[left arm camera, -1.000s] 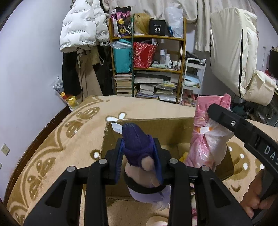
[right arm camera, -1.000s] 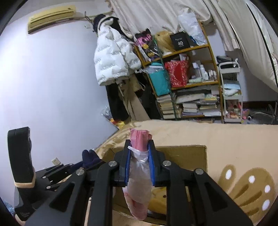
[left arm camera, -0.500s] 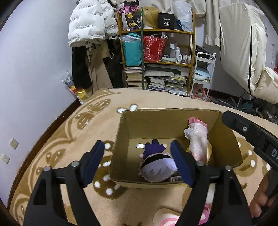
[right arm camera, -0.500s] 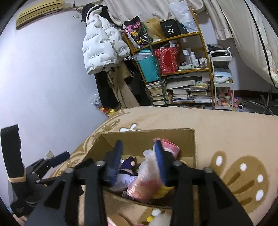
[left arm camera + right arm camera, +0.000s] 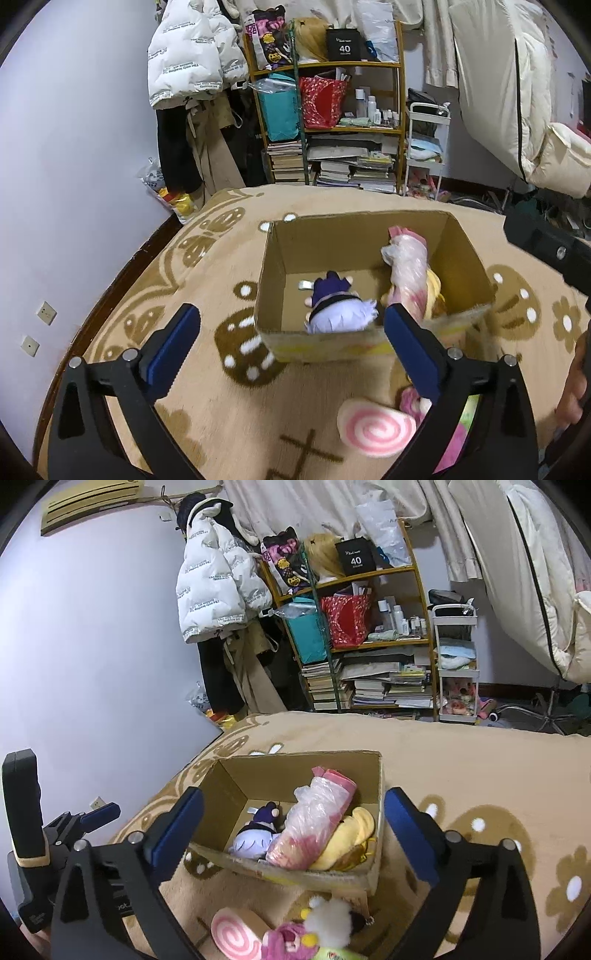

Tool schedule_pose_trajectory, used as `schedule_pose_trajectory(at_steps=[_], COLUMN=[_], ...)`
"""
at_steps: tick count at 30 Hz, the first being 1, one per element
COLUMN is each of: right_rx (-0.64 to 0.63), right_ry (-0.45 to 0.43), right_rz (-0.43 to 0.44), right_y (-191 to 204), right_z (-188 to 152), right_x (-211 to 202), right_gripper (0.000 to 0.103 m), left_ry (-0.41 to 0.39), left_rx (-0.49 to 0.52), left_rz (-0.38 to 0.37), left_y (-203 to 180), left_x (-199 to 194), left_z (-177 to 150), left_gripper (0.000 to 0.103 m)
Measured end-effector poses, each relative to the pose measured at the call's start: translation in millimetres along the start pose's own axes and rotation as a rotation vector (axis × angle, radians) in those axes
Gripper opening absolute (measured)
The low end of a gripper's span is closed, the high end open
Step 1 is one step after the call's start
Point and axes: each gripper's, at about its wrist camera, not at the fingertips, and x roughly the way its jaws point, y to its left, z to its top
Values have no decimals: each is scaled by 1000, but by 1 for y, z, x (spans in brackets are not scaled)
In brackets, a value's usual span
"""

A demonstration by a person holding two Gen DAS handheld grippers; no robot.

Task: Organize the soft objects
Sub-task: 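Open left gripper to drop doll in box while right gripper releases pink plush inside, then lower both grippers toward the swirl cushion and pink bear beside the box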

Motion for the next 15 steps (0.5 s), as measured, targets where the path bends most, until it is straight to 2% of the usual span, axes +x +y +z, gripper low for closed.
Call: schedule_pose_trajectory(at_steps=[6, 15], right_rx=[6, 4], right_ry=[12, 91], right_rz=[-16, -53], right_y=[-2, -4], right_z=[-7, -29], right_x=[-21, -38], right_gripper=[103, 103], left_ry=[29, 86], left_rx=[4, 12], left_rz=[-9, -21], left_y=[2, -1], left_x=[-18, -32], left_z=[-12, -29], left_gripper=[100, 100])
